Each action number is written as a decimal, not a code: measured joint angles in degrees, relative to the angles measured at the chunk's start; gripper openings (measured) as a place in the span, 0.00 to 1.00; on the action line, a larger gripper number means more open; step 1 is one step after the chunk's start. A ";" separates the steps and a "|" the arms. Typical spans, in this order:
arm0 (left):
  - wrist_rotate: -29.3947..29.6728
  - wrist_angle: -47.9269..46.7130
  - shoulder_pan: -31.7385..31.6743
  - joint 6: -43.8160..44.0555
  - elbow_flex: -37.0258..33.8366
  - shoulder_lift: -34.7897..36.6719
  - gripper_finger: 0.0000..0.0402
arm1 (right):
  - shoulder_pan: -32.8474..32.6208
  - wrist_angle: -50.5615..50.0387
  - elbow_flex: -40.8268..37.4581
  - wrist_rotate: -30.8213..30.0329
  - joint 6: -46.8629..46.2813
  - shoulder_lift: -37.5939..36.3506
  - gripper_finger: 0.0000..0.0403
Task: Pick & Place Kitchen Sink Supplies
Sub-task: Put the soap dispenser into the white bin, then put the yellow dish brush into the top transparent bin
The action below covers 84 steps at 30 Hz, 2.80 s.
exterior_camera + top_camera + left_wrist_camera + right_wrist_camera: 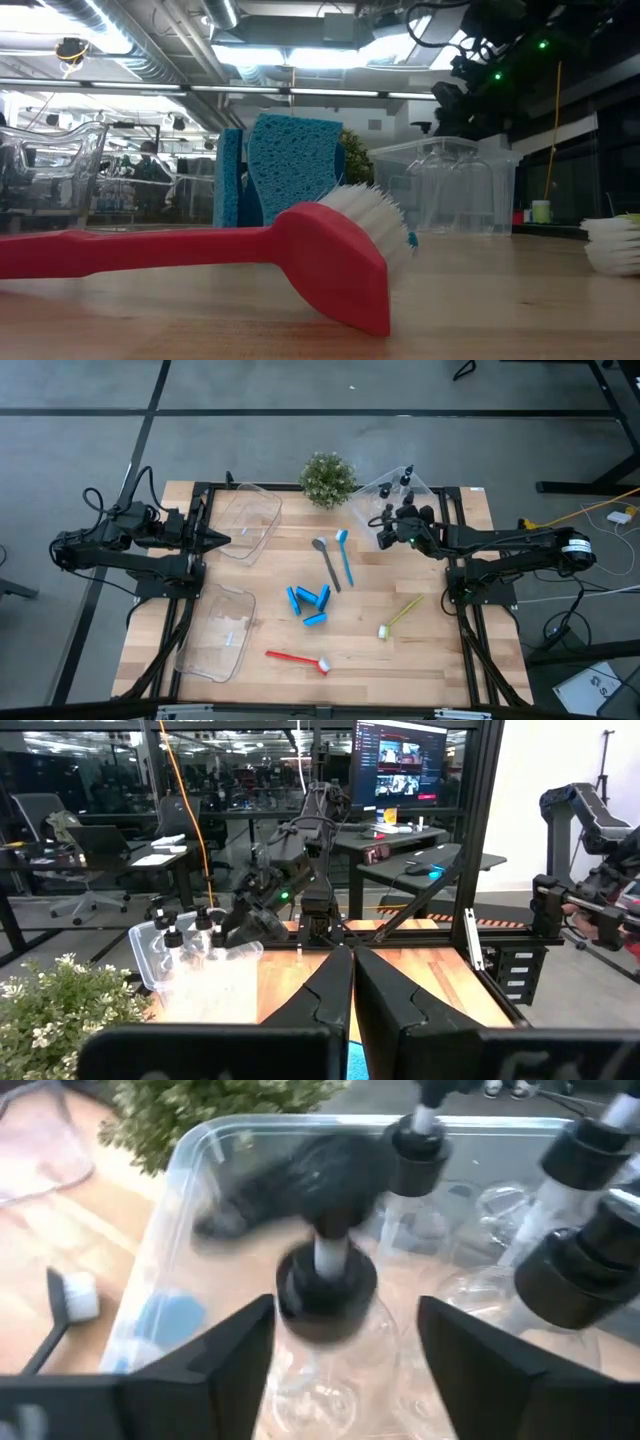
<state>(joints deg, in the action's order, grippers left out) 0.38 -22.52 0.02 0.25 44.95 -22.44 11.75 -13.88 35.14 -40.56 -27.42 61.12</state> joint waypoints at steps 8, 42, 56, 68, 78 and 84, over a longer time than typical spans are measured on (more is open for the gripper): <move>0.00 0.00 0.00 0.00 0.00 -0.02 0.03 | -0.02 -2.16 0.00 0.82 -0.84 -0.78 0.77; -0.02 0.00 0.01 0.00 0.00 0.00 0.03 | -21.85 -2.70 0.39 10.35 -2.50 -8.55 0.69; 0.00 0.00 0.01 0.00 0.00 0.00 0.03 | -32.00 -12.84 10.68 21.44 -0.39 -4.22 0.69; -0.02 0.00 0.02 0.00 0.00 0.00 0.03 | -37.14 -26.84 20.05 32.67 -2.10 8.02 0.69; -0.01 0.00 0.02 0.00 0.00 -0.01 0.02 | -40.47 -30.59 20.63 32.79 8.41 16.48 0.69; -0.01 0.00 -0.01 0.00 0.00 -0.02 0.03 | -41.38 -35.45 20.63 32.75 8.24 21.72 0.69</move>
<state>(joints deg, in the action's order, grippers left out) 0.37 -22.52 0.01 0.25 44.95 -22.46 -29.63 -49.33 55.77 -7.81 -19.18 82.84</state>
